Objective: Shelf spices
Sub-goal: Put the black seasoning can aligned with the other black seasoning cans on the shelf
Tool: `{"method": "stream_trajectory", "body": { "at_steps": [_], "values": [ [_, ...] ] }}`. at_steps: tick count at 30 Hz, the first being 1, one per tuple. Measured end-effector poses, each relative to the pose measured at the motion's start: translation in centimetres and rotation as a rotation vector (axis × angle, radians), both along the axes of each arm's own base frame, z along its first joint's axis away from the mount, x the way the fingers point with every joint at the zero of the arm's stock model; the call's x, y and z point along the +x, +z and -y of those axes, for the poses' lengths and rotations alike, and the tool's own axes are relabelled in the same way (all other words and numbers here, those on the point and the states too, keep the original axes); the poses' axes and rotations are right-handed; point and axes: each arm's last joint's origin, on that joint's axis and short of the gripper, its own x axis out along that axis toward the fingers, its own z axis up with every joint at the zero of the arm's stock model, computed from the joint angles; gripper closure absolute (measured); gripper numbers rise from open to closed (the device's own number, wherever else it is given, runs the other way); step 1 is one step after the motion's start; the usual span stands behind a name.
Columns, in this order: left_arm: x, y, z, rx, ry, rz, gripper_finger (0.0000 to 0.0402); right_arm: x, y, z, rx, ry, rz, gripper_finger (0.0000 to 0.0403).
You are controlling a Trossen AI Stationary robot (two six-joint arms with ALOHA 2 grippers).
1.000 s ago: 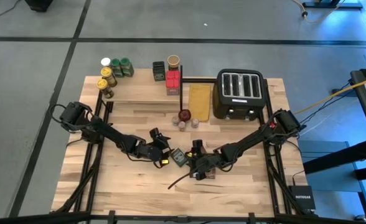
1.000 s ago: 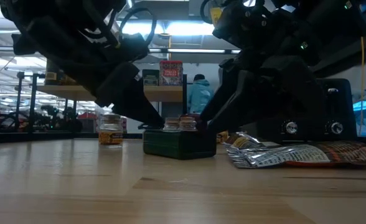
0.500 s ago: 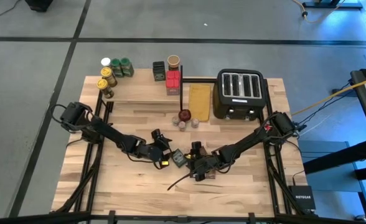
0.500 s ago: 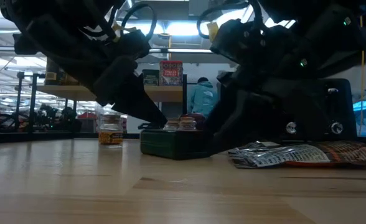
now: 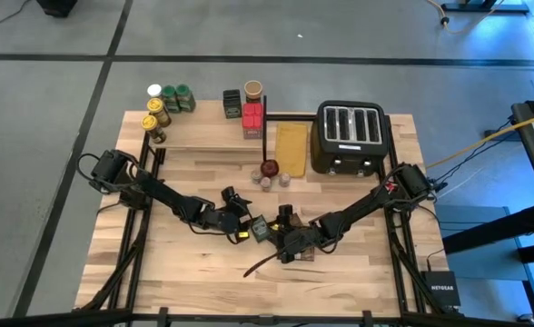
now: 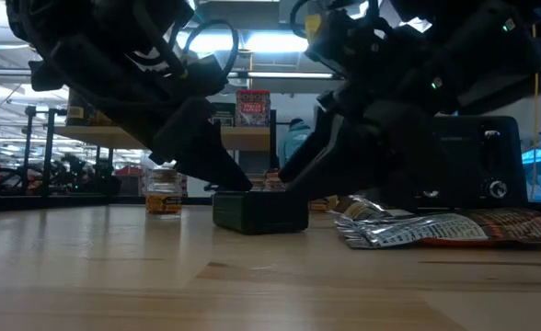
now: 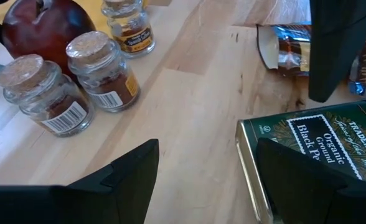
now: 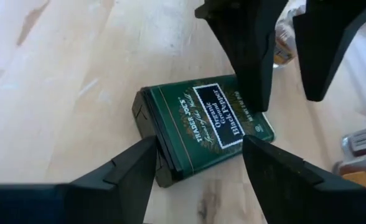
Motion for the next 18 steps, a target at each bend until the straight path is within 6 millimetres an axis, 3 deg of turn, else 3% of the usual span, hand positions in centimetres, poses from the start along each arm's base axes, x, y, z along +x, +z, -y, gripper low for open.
{"method": "stream_trajectory", "body": {
  "at_steps": [12, 18],
  "values": [
    [0.0, 0.0, 0.0, -0.003, -0.006, -0.003, 0.0137, -0.2, -0.2, -0.2, -0.038, 0.045, -0.034, 0.0162],
    [-0.1, 1.2, 0.0, 0.027, -0.04, -0.003, 0.0137, -0.3, -0.3, -0.2, -0.044, 0.049, -0.051, 0.0162]
  ]
}}
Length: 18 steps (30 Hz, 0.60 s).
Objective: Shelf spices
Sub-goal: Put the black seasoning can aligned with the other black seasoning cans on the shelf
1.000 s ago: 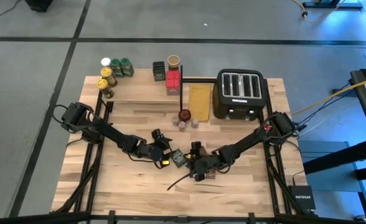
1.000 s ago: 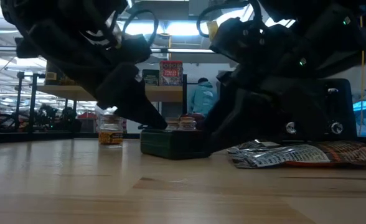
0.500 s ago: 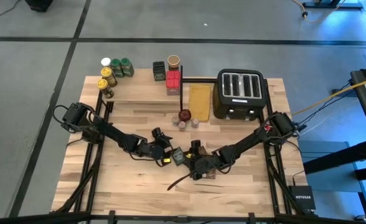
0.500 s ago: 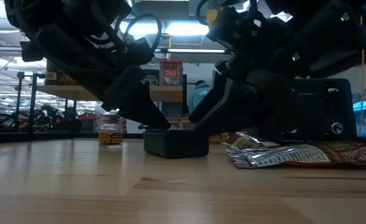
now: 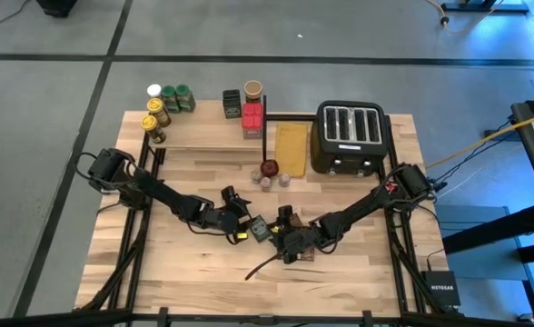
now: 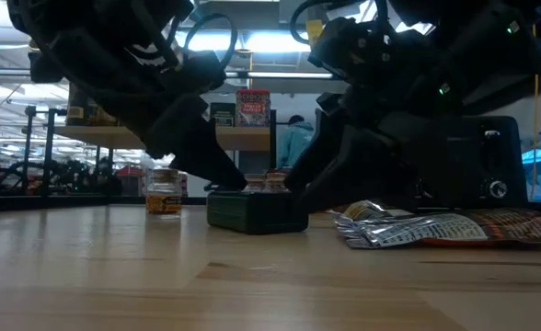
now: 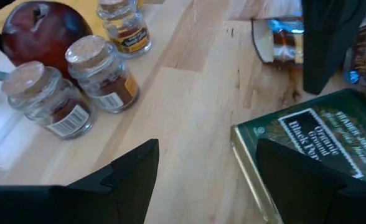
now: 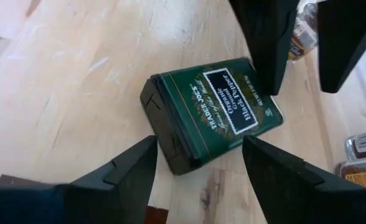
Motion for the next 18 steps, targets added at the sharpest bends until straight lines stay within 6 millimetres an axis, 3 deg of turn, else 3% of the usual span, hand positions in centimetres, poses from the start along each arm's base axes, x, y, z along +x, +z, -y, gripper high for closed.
{"method": "stream_trajectory", "body": {
  "at_steps": [18],
  "values": [
    [-0.71, -0.54, -0.52, -0.027, 0.071, -0.022, 0.0137, 0.26, 0.35, 0.03, -0.038, -0.019, 0.049, 0.0162]
  ]
}}
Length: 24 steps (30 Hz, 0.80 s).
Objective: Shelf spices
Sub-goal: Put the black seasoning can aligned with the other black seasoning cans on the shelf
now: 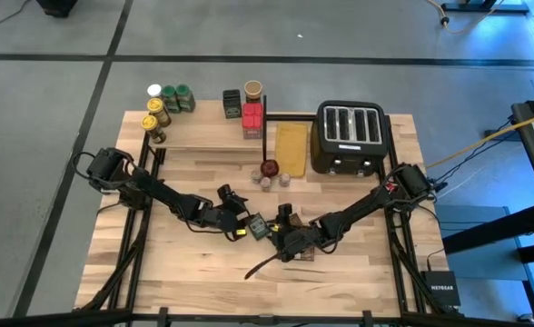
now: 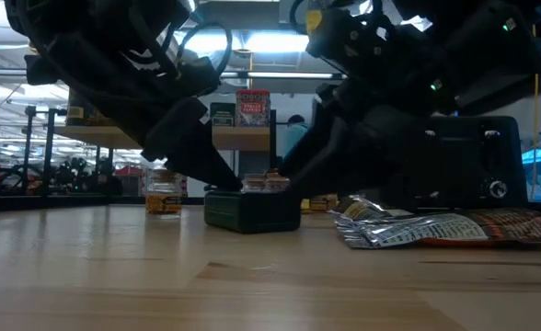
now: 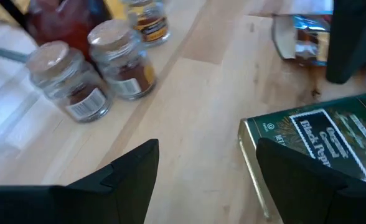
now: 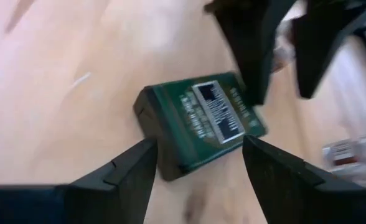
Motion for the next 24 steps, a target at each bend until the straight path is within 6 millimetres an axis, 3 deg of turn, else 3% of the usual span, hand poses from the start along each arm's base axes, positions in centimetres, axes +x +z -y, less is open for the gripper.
{"method": "stream_trajectory", "body": {
  "at_steps": [13, 24],
  "values": [
    [-0.7, -0.7, -0.5, -0.018, 0.041, -0.012, 0.0137, 0.7, 0.5, 0.9, -0.073, -0.032, 0.055, 0.0162],
    [-0.8, -1.2, -0.8, -0.032, 0.028, -0.052, 0.0137, 2.1, 2.4, 2.1, -0.203, -0.109, 0.193, 0.0162]
  ]
}}
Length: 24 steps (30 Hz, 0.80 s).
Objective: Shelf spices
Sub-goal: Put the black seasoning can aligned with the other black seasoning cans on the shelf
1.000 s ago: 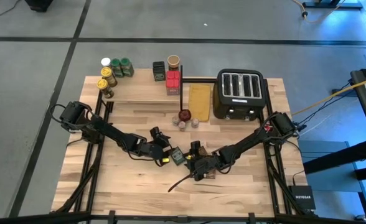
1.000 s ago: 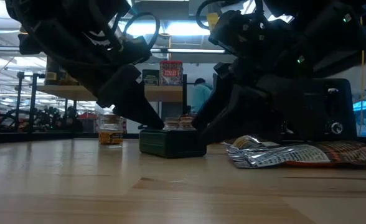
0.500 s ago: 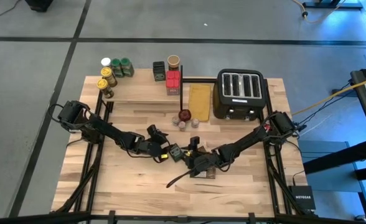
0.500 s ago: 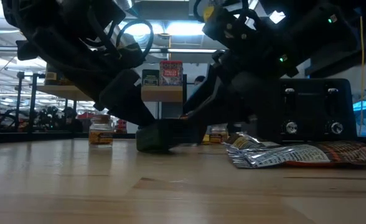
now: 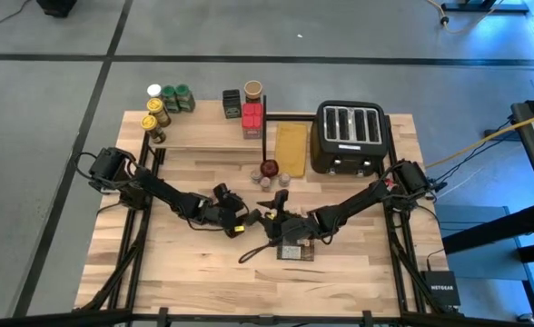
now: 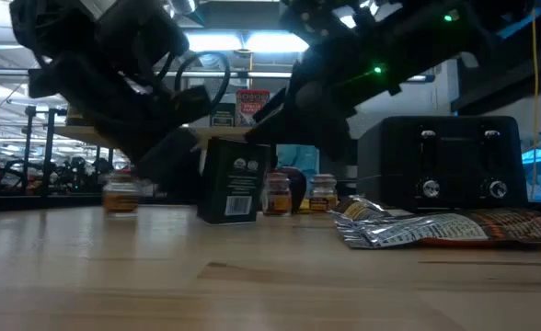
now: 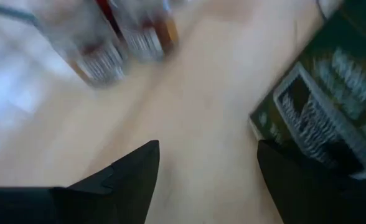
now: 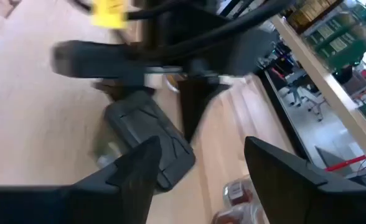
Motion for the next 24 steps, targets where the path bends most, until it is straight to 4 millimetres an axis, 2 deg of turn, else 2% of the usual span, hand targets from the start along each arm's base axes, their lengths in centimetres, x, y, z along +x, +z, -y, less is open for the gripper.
{"method": "stream_trajectory", "body": {
  "at_steps": [9, 15, 19, 24],
  "values": [
    [-0.2, -0.2, -0.1, -0.003, 0.016, -0.017, 0.0137, 1.0, 0.9, 0.4, -0.033, -0.017, -0.016, 0.0162],
    [-0.5, -0.1, 0.2, 0.011, 0.006, -0.037, 0.0137, 0.6, 3.6, -0.3, -0.034, -0.048, -0.01, 0.0162],
    [-0.9, 1.1, 0.5, 0.016, -0.007, -0.051, 0.0137, -0.4, 4.2, -0.2, 0.026, -0.067, -0.06, 0.0162],
    [-1.6, 3.3, 0.8, -0.014, 0.01, -0.026, 0.0137, -1.2, 3.1, 0.0, 0.149, -0.093, -0.159, 0.0162]
  ]
}}
